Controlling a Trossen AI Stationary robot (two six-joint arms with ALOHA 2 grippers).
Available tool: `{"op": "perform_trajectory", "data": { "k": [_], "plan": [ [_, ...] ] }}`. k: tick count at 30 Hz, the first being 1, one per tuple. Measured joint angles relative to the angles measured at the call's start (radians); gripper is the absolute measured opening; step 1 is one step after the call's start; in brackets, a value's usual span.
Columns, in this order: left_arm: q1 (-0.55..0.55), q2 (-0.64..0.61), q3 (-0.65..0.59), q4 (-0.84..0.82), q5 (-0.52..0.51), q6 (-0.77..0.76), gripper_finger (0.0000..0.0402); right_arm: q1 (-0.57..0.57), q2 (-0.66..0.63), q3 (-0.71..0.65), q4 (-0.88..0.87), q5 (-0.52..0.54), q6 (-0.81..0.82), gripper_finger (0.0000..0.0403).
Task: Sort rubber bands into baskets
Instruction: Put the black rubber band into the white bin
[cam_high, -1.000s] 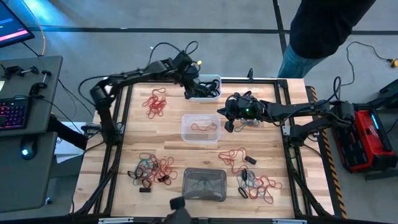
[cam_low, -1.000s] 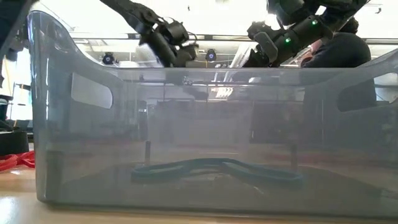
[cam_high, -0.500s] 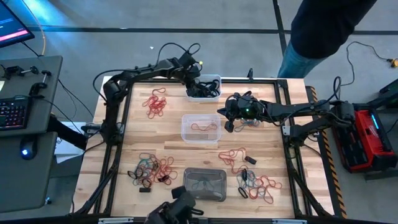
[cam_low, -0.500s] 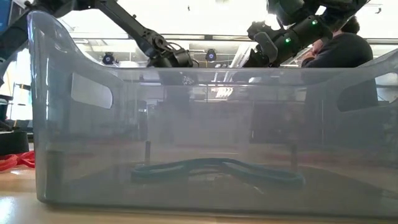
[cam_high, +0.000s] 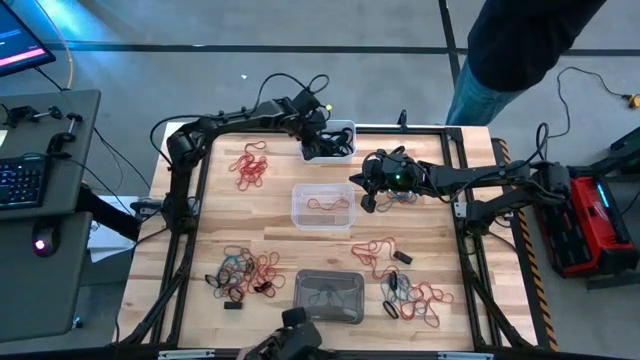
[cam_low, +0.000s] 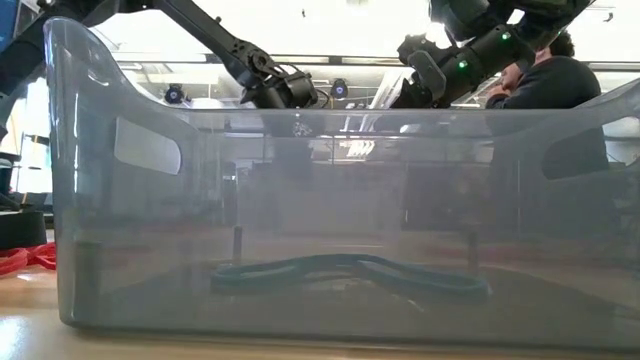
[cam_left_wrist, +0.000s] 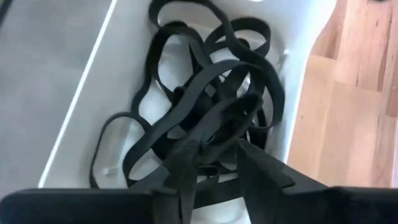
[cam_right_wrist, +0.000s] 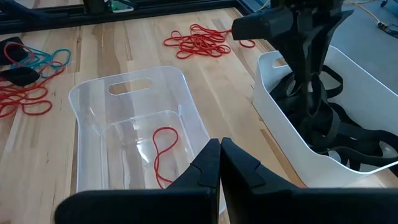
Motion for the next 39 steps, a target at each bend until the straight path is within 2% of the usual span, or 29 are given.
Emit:
{"op": "perform_trajectory", "data": {
  "k": [8,15,22,29,32,39],
  "plan": [
    [-0.02,-0.047,0.0,-0.021,-0.023,0.003,0.0133,0.0,0.0,0.0,-0.005,0.0,0.0,0.0],
    [-0.054,-0.093,0.0,-0.139,0.098,0.098,0.0137,0.0,0.0,0.0,-0.018,0.0,0.0,0.0],
    [-0.124,-0.147,-0.024,-0.219,0.119,0.12,0.0137,0.0,0.0,0.0,-0.028,0.0,0.0,0.0],
    [-0.205,-0.294,-0.215,-0.075,0.121,0.075,0.0136,0.0,0.0,0.0,-0.027,0.0,-0.002,0.0],
    [-0.251,-0.388,-0.315,-0.019,0.086,0.05,0.0136,0.0,0.0,0.0,-0.027,0.0,-0.004,0.0],
    [-0.389,-0.622,-0.509,-0.058,0.043,-0.079,0.0136,0.0,0.0,0.0,-0.023,0.0,-0.007,0.0]
  ]
}}
